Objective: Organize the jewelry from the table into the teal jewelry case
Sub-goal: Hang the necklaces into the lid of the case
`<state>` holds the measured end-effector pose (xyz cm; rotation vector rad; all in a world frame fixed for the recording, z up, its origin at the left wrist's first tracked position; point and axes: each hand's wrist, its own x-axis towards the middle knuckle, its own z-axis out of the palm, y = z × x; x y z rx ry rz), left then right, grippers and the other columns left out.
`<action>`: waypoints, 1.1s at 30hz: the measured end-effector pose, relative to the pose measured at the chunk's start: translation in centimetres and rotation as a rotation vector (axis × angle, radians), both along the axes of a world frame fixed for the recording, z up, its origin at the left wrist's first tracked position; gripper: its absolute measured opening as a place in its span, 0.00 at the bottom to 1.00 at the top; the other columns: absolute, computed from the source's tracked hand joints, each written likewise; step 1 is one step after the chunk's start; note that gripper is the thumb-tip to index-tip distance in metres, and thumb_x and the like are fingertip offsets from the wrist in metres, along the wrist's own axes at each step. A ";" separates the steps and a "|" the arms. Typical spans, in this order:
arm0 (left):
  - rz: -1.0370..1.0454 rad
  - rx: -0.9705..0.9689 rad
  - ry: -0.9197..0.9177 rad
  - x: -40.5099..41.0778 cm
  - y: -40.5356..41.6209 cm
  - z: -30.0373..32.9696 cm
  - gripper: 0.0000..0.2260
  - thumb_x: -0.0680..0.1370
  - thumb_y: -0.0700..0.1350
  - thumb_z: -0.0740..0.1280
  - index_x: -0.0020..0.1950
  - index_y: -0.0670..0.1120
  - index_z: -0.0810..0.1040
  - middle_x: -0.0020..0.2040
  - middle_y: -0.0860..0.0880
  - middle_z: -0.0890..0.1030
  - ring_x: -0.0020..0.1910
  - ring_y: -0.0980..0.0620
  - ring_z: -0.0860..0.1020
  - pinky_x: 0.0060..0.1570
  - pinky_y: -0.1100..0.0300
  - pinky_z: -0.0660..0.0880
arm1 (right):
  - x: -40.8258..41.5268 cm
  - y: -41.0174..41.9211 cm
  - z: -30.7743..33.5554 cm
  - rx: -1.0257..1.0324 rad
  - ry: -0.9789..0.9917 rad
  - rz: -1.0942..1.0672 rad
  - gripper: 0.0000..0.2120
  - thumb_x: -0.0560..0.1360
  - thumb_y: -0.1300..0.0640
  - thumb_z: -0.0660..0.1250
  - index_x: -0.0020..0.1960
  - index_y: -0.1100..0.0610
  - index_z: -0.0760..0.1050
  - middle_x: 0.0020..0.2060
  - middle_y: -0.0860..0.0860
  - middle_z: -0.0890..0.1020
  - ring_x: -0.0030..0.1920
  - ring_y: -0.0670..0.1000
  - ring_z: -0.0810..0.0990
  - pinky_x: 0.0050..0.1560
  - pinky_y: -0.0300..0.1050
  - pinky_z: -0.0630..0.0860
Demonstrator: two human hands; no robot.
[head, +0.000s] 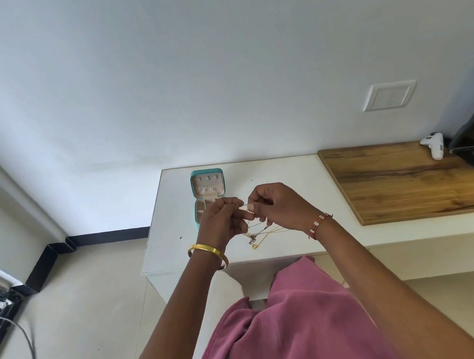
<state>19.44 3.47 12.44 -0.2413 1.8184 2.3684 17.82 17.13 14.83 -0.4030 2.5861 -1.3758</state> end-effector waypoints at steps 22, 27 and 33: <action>-0.018 -0.546 0.299 0.5 -0.6 -0.7 0.04 0.72 0.36 0.70 0.44 0.38 0.82 0.31 0.53 0.79 0.26 0.67 0.75 0.33 0.76 0.71 | -0.2 0.3 0.8 0.015 -0.156 0.026 0.09 0.77 0.62 0.61 0.38 0.57 0.71 0.31 0.53 0.75 0.30 0.49 0.76 0.32 0.38 0.78; -0.055 -0.341 0.158 0.1 -0.8 -0.9 0.10 0.74 0.37 0.66 0.34 0.46 0.78 0.25 0.56 0.79 0.33 0.56 0.78 0.41 0.62 0.75 | -0.1 0.6 0.6 -0.026 -0.287 0.113 0.09 0.78 0.61 0.59 0.40 0.58 0.72 0.33 0.53 0.74 0.33 0.48 0.75 0.34 0.38 0.77; -0.099 0.075 -0.040 0.1 -0.4 -1.3 0.13 0.78 0.37 0.54 0.34 0.42 0.69 0.30 0.47 0.78 0.35 0.49 0.78 0.41 0.56 0.73 | 0.0 0.8 -0.2 -0.344 -0.448 0.135 0.13 0.78 0.65 0.55 0.37 0.61 0.69 0.33 0.56 0.73 0.35 0.52 0.75 0.40 0.46 0.74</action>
